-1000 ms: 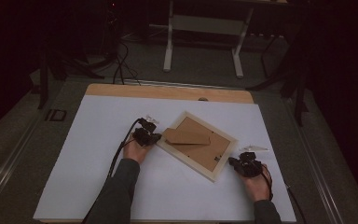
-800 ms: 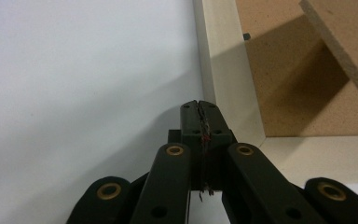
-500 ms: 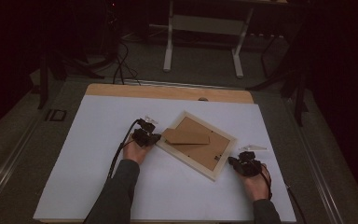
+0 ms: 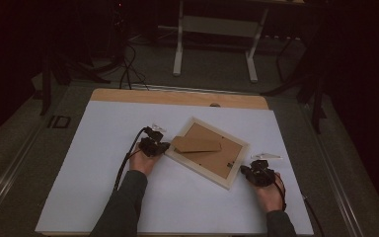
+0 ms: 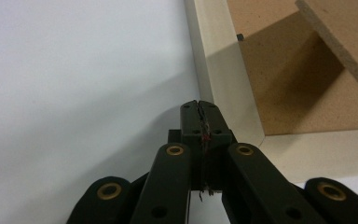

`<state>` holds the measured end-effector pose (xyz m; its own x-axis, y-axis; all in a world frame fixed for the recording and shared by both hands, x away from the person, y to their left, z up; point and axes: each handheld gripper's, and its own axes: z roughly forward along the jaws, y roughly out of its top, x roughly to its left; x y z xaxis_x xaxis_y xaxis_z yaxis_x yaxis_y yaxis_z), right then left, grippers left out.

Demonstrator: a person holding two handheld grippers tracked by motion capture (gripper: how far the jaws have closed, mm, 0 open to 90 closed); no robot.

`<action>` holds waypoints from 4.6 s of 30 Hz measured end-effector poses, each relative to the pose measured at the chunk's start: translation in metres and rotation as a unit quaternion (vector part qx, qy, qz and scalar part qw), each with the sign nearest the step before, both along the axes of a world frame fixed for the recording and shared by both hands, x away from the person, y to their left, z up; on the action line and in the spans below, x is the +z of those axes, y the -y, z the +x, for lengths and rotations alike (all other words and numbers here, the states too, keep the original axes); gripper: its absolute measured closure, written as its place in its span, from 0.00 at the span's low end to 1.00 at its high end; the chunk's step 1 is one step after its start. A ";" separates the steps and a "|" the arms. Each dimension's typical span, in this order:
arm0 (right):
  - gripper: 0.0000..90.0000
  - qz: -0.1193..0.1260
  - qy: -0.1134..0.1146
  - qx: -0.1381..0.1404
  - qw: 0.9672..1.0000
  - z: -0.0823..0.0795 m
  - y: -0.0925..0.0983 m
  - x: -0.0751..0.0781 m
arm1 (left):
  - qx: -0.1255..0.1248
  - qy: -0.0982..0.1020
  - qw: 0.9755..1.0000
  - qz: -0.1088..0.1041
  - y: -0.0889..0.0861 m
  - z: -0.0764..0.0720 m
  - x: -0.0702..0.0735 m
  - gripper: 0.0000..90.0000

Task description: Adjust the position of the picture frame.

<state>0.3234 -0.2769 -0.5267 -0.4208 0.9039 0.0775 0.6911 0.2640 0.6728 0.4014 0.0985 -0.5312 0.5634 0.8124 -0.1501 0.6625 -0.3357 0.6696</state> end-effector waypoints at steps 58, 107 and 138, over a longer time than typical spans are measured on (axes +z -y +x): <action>1.00 -0.015 -0.002 0.031 0.999 0.039 -0.051 0.001 | 0.042 0.012 0.999 0.015 -0.048 -0.047 -0.001 1.00; 1.00 -0.005 0.013 0.048 0.999 0.053 -0.068 -0.002 | 0.072 0.023 0.997 0.001 -0.061 -0.088 -0.005 1.00; 0.85 0.010 0.060 0.065 0.996 0.034 -0.048 0.021 | 0.087 0.040 0.995 -0.038 -0.082 -0.087 0.011 0.79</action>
